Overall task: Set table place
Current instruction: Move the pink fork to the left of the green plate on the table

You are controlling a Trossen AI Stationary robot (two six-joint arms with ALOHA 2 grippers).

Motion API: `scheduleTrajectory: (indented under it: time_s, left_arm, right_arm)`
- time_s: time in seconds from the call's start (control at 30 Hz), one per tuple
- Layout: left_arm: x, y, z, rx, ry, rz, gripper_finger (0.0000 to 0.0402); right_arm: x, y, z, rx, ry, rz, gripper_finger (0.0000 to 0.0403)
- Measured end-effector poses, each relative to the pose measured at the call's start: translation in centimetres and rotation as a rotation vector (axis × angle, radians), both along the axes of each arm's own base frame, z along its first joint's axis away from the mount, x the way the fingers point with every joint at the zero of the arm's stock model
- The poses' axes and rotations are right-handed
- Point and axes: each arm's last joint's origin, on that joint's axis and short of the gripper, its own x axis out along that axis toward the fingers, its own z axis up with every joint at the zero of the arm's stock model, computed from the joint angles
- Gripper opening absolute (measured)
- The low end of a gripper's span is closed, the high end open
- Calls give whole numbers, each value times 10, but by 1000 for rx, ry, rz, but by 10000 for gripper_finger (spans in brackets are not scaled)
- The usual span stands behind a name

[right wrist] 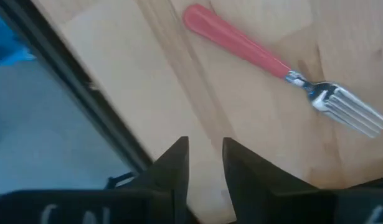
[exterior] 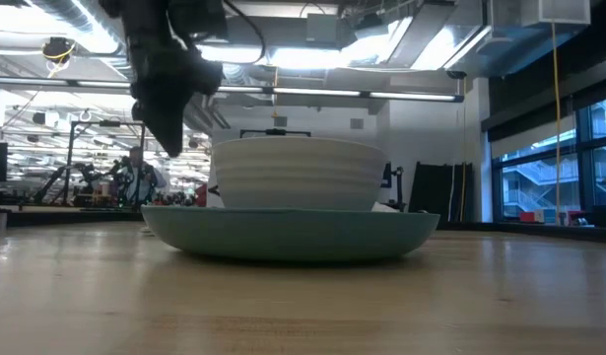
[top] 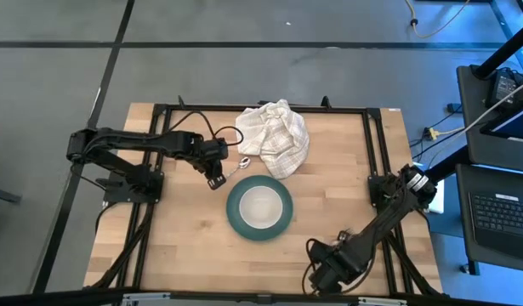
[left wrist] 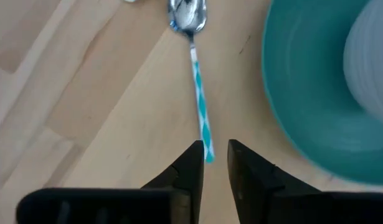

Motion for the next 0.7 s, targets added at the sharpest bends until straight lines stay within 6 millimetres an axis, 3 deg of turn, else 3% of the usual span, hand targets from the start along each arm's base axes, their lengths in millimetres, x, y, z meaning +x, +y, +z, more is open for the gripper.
scheduleTrajectory:
  time_s: [0.3, 0.7]
  left_arm:
    - [0, 1, -20, -41, -59, 17, 67]
    - [0, 0, -20, -68, -66, 28, 68]
  right_arm:
    - [-11, -7, -35, -52, 20, 71, 99]
    - [-25, -23, -65, -74, 72, 491, 99]
